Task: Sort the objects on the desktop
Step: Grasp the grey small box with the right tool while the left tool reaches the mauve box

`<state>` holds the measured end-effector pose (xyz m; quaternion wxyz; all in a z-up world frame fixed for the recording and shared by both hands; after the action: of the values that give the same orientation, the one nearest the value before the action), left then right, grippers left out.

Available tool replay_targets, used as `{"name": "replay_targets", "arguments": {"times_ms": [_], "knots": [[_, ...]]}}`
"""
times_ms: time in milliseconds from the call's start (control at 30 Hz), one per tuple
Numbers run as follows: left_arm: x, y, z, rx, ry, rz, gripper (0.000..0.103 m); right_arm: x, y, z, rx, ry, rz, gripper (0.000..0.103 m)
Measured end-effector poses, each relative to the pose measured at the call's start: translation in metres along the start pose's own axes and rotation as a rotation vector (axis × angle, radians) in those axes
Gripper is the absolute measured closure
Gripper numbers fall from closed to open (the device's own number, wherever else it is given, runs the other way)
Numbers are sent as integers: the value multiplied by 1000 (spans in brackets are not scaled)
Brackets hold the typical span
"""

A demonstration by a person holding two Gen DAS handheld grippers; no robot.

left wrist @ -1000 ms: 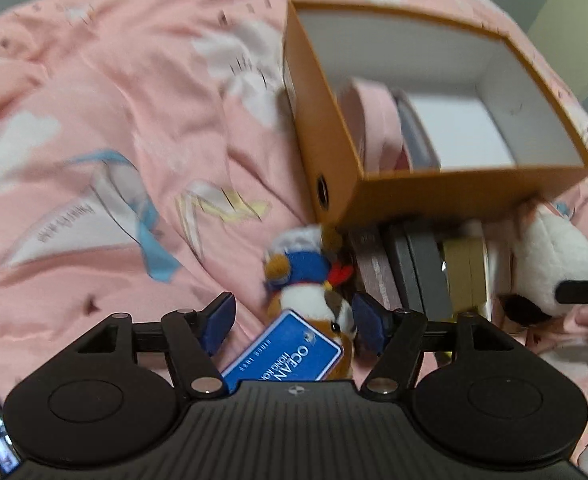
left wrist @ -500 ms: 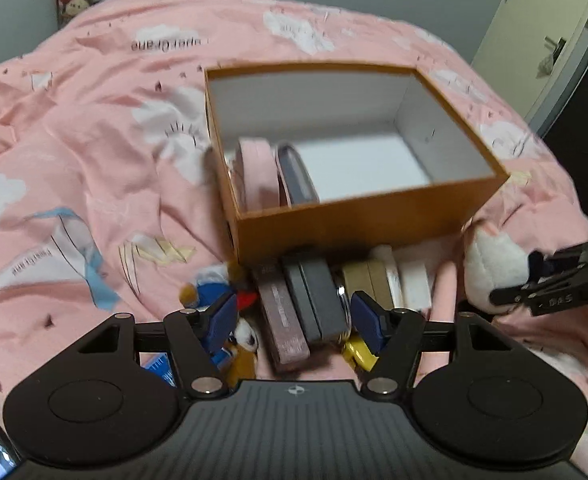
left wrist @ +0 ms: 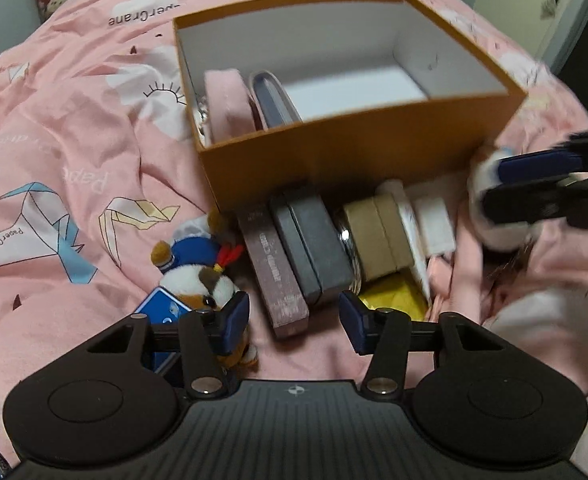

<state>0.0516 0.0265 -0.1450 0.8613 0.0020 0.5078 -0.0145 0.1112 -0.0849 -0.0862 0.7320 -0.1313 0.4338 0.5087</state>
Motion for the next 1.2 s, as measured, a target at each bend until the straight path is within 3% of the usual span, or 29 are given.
{"name": "replay_targets", "arguments": {"times_ms": [200, 300, 433, 800, 933, 967, 1000, 1033, 1200], "knots": [[14, -5, -9, 21, 24, 26, 53, 46, 28, -1, -19, 48, 47, 55], [22, 2, -12, -11, 36, 42, 65, 54, 37, -2, -54, 40, 26, 55], [20, 6, -14, -61, 26, -12, 76, 65, 39, -1, -70, 36, 22, 54], [10, 9, -18, -111, -4, -27, 76, 94, 43, 4, -121, 62, -68, 55], [9, 9, -19, -117, -2, -29, 76, 102, 43, 6, -123, 66, -79, 50], [9, 9, -19, -119, -3, -31, 77, 102, 44, 6, -127, 65, -81, 52], [8, 9, -19, -122, -4, -28, 77, 100, 45, 6, -133, 57, -85, 66], [7, 10, -19, -123, -7, -29, 77, 97, 45, 7, -134, 48, -79, 73], [-7, 7, -17, -111, -52, -21, 77, 86, 43, 5, -111, 46, -71, 95]]}}
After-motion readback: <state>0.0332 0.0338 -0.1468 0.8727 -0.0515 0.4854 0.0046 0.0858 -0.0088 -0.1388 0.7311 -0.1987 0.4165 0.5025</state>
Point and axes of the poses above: each gripper's, at about its wrist camera, not at the fingertips, and x roughly the way its jaws point, y to its left, z to its top, the point moved 7 cm from there along x, roughly the way its jaws point, and after that the axes turned 3 degrees about z, right-handed, at the moved point
